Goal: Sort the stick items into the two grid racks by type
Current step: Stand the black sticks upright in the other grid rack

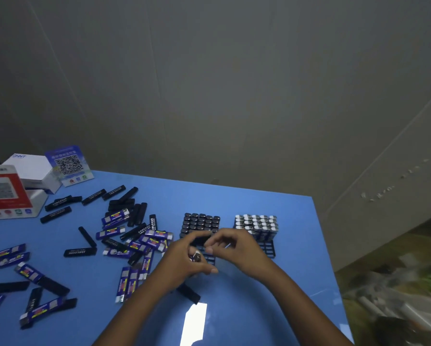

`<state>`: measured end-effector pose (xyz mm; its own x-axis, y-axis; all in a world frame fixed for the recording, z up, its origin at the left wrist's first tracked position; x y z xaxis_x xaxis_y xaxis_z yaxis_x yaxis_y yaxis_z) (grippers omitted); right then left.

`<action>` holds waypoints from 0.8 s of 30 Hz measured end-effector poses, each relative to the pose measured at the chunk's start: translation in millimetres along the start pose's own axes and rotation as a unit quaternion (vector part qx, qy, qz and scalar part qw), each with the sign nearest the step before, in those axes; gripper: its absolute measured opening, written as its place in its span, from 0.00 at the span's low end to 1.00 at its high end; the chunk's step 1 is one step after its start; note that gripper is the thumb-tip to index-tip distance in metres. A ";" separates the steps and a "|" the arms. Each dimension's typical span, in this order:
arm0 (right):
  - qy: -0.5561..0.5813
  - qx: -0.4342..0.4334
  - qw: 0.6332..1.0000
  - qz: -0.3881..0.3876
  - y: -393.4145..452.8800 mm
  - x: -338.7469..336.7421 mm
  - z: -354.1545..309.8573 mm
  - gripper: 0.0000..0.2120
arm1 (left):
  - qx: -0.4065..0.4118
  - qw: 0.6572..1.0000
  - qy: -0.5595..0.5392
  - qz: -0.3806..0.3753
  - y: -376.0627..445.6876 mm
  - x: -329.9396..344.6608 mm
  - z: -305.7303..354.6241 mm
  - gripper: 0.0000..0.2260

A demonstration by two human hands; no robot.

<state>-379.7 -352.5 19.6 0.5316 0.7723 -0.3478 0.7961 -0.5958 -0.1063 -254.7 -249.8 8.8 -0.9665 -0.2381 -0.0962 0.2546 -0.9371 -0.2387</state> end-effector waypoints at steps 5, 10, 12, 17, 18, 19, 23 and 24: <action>-0.041 -0.010 0.999 -0.005 -24.2 -26.1 3.5 0.08 | -0.007 1.000 -0.018 -0.008 10.9 41.1 7.0 0.35; -0.055 -0.005 0.998 -0.013 -39.3 -51.4 17.8 0.08 | -0.004 1.000 0.006 -0.009 13.6 74.4 13.8 0.35; -0.064 -0.006 0.998 -0.017 -45.4 -59.2 22.2 0.09 | -0.002 1.000 0.015 -0.011 13.8 85.3 15.1 0.35; -0.071 -0.001 0.996 -0.046 -56.5 -73.4 33.5 0.06 | -0.008 0.999 0.027 -0.016 15.2 111.0 17.7 0.34; -0.073 0.001 0.996 -0.049 -58.2 -75.2 35.5 0.05 | -0.007 0.999 0.028 -0.017 15.5 115.2 18.6 0.33; -0.070 0.004 0.996 -0.050 -59.7 -77.0 37.8 0.05 | -0.005 0.999 0.027 -0.017 15.7 118.8 19.6 0.33; -0.039 0.017 0.998 -0.056 -63.8 -84.4 44.4 0.05 | -0.003 1.000 0.024 -0.015 17.9 126.4 22.1 0.30; -0.029 0.023 0.998 -0.053 -63.5 -86.0 46.2 0.06 | -0.005 0.999 0.029 -0.017 18.4 127.1 21.8 0.29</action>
<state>-489.3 -391.3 13.2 0.4265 0.8186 -0.3847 0.8323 -0.5217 -0.1874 -373.5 -302.8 13.3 -0.9713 -0.1905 -0.1426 0.2218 -0.9420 -0.2520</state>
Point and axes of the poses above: each hand's wrist, its own y-axis towards the middle knuckle, its own x-axis out of the palm, z = x × y, the point moved 4 cm from there along y, towards the middle knuckle, and after that the axes turned 6 degrees about -y, right-handed, at the moved point
